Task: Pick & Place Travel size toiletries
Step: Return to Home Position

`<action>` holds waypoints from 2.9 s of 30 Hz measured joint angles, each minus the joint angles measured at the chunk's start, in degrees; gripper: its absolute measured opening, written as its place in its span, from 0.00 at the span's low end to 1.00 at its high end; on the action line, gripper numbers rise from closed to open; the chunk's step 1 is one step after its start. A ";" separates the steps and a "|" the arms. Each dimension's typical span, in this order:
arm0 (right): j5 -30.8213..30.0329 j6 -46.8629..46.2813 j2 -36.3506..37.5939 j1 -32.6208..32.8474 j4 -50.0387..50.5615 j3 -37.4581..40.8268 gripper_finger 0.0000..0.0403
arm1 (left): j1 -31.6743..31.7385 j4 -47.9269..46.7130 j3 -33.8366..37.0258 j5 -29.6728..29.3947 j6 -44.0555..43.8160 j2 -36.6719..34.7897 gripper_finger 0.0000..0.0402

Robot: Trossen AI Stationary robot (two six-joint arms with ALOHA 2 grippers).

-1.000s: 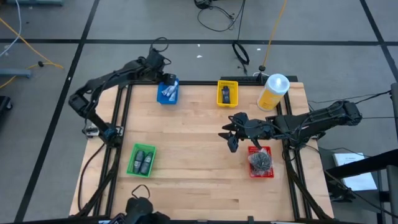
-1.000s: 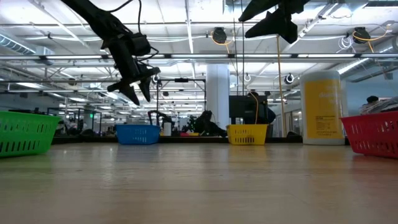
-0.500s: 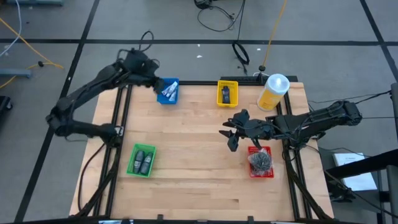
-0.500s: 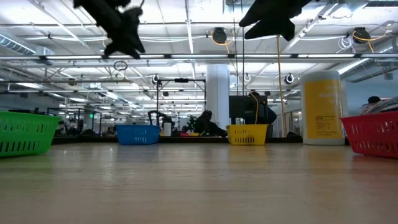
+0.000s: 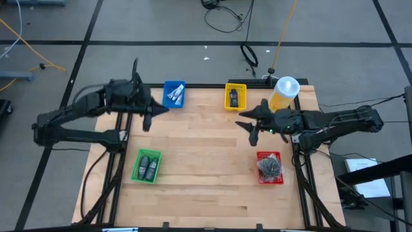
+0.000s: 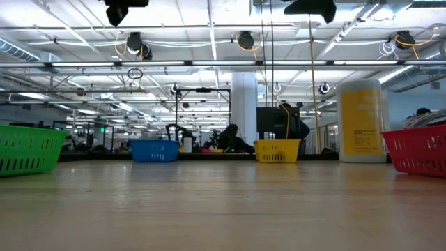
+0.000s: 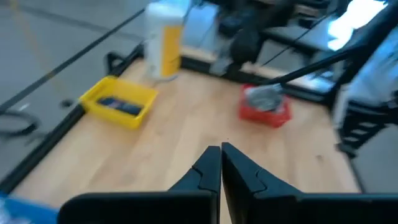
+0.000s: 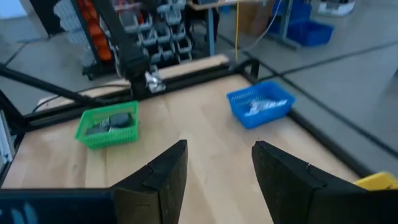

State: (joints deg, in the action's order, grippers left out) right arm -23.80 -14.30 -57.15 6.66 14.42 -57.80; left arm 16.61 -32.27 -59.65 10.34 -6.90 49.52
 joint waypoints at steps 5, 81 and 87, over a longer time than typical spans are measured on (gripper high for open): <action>0.06 4.14 3.82 -1.05 0.26 0.00 0.43 | -6.47 14.69 13.70 -0.44 -2.41 -7.18 0.01; 23.88 -15.90 52.26 -16.34 -21.50 56.56 0.43 | -16.62 53.55 58.68 -7.42 -4.90 -35.29 0.05; 25.40 -18.04 52.27 -16.34 -17.93 56.59 0.42 | -16.62 53.55 58.68 -7.42 -5.38 -35.28 0.05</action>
State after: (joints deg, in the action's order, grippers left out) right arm 1.60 -32.34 -4.89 -9.67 -3.51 -1.21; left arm -0.01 21.28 -0.97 2.92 -12.27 14.24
